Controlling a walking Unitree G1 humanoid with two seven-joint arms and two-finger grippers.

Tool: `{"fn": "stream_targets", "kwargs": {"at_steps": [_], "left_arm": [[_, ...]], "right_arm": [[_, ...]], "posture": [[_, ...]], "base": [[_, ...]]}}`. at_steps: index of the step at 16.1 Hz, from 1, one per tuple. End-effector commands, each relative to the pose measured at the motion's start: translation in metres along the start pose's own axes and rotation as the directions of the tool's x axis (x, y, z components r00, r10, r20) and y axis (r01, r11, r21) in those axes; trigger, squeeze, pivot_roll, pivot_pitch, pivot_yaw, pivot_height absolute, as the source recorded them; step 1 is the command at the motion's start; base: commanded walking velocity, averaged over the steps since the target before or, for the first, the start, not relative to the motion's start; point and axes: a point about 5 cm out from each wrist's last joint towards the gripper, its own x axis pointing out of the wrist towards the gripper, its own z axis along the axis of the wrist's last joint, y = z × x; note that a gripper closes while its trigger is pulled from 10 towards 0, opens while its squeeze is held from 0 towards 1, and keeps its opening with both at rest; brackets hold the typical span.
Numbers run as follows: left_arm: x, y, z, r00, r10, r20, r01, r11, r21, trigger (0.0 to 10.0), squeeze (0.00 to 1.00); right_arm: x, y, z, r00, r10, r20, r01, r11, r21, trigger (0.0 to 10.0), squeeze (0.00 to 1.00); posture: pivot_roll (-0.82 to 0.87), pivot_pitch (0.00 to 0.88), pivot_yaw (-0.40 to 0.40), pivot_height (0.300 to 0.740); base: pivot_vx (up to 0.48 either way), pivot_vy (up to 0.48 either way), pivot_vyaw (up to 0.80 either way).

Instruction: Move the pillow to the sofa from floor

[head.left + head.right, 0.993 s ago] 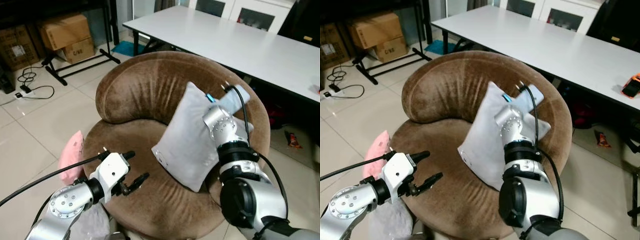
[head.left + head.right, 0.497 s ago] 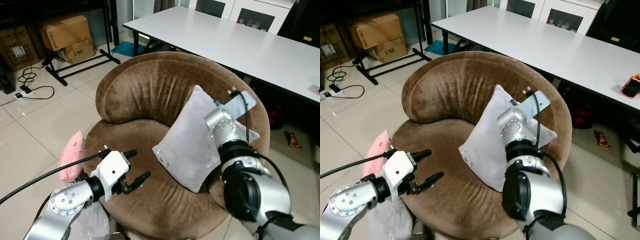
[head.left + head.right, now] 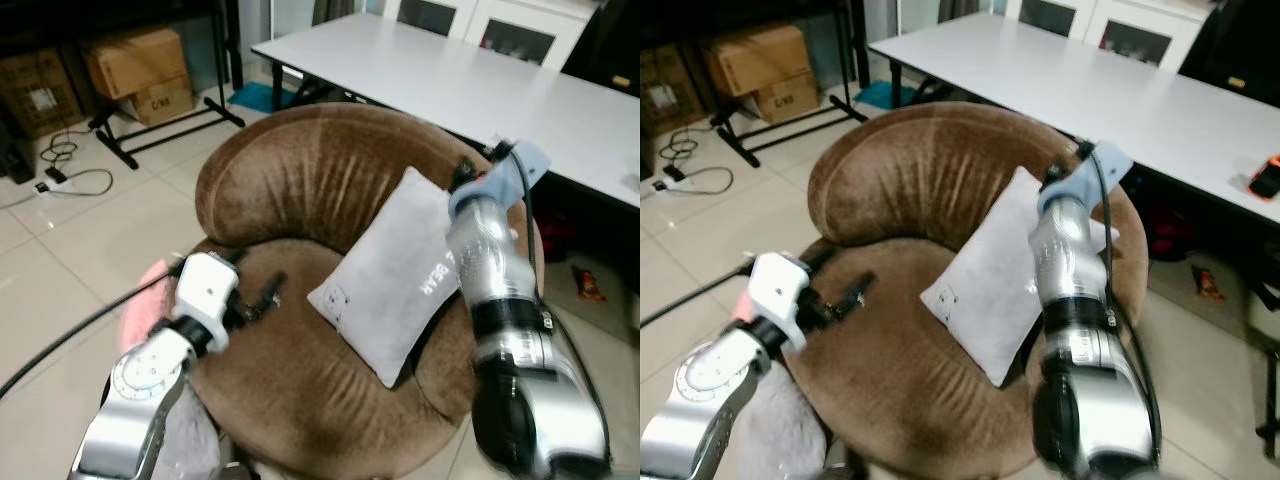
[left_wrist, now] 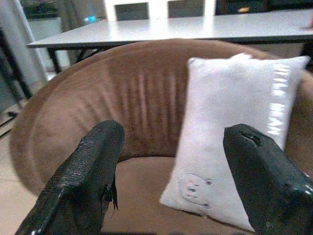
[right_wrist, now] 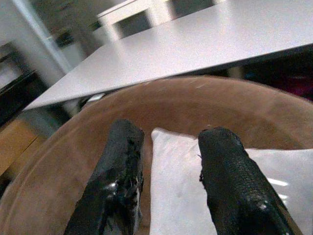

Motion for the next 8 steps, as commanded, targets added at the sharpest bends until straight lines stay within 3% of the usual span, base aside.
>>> {"fn": "stream_targets", "kwargs": {"at_steps": [1, 2, 4, 7, 8], "left_arm": [[0.000, 0.002, -0.002, 0.999, 0.047, -0.005, -0.047, 0.999, 0.015, 10.0, 0.00], [-0.002, 0.003, -0.002, 0.997, 0.073, -0.008, -0.073, 0.997, 0.019, 10.0, 0.00], [-0.008, 0.006, -0.007, 0.991, 0.136, -0.021, -0.134, 0.989, 0.057, 10.0, 0.00], [-0.021, 0.003, -0.013, 0.985, 0.168, -0.034, -0.164, 0.981, 0.102, 10.0, 0.00], [-0.023, 0.003, -0.014, 0.984, 0.175, -0.035, -0.171, 0.981, 0.096, 10.0, 0.00]], "right_arm": [[-0.011, 0.009, 0.003, 0.991, 0.131, 0.005, -0.130, 0.988, -0.085, 10.0, 0.00], [-0.019, 0.004, -0.002, 0.990, 0.140, -0.007, -0.140, 0.982, -0.126, 10.0, 0.00], [-0.052, -0.012, -0.021, 0.984, 0.161, -0.072, -0.171, 0.971, -0.168, 10.0, 0.00], [-0.099, -0.030, -0.042, 0.970, 0.170, -0.173, -0.219, 0.921, -0.321, 10.0, 0.00], [-0.105, -0.032, -0.046, 0.964, 0.173, -0.200, -0.229, 0.925, -0.302, 10.0, 0.00]], "posture": [[0.03, 0.000, -0.086, 0.740], [0.03, 0.000, -0.078, 0.740], [0.02, 0.000, -0.072, 0.740], [0.00, 0.000, -0.063, 0.740], [0.00, 0.000, -0.062, 0.740]], "base": [[0.000, 0.000, 0.00], [0.000, 0.000, 0.00], [0.000, 0.000, 0.00], [0.000, 0.000, 0.00], [0.000, 0.000, 0.00]]}}
